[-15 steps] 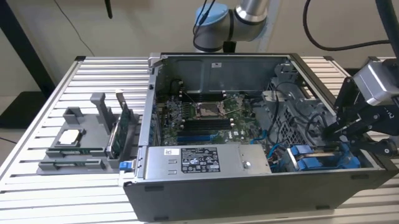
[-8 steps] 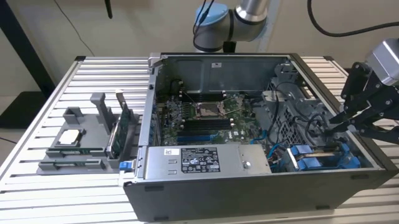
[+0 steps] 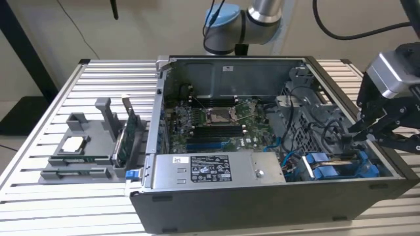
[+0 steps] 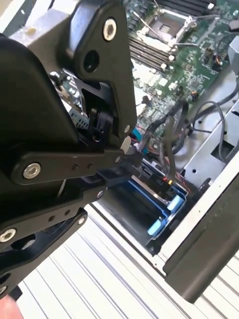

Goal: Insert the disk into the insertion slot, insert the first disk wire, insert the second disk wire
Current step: 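Insert the second disk wire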

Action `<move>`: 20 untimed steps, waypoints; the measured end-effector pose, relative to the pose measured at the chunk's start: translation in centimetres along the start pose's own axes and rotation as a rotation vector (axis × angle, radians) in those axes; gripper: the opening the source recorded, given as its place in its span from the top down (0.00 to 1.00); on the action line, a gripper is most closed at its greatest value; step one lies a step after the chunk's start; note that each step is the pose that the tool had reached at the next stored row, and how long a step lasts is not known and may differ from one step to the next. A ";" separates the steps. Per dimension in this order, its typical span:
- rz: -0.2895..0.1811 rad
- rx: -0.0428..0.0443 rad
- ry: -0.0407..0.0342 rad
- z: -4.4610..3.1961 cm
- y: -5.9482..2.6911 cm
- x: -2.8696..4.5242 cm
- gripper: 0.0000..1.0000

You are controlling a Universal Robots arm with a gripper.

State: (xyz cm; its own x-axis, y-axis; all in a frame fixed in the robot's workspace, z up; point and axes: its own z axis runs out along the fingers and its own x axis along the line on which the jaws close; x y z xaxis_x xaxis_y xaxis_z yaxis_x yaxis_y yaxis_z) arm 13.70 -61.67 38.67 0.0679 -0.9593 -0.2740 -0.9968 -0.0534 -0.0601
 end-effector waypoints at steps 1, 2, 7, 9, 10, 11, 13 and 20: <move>-0.005 0.0147 0.0045 0.01 0.26 -0.02 0.77; -0.008 0.0265 0.0081 0.02 0.56 -0.04 0.77; -0.020 0.0600 0.0383 0.22 1.97 -0.33 0.77; -0.024 0.0665 0.0565 0.36 2.33 -0.66 0.77; -0.025 0.0698 0.0605 0.44 2.51 -0.91 0.77; -0.026 0.0729 0.0643 0.52 2.68 -1.16 0.77; -0.028 0.0784 0.0691 0.70 2.97 -1.80 0.77; -0.042 0.1099 0.1281 1.17 3.17 -3.06 0.77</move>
State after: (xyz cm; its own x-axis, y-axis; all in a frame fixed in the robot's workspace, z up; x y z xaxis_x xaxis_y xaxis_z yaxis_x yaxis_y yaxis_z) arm 10.38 -58.58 38.19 0.0964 -0.9847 -0.1449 -0.9820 -0.0703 -0.1755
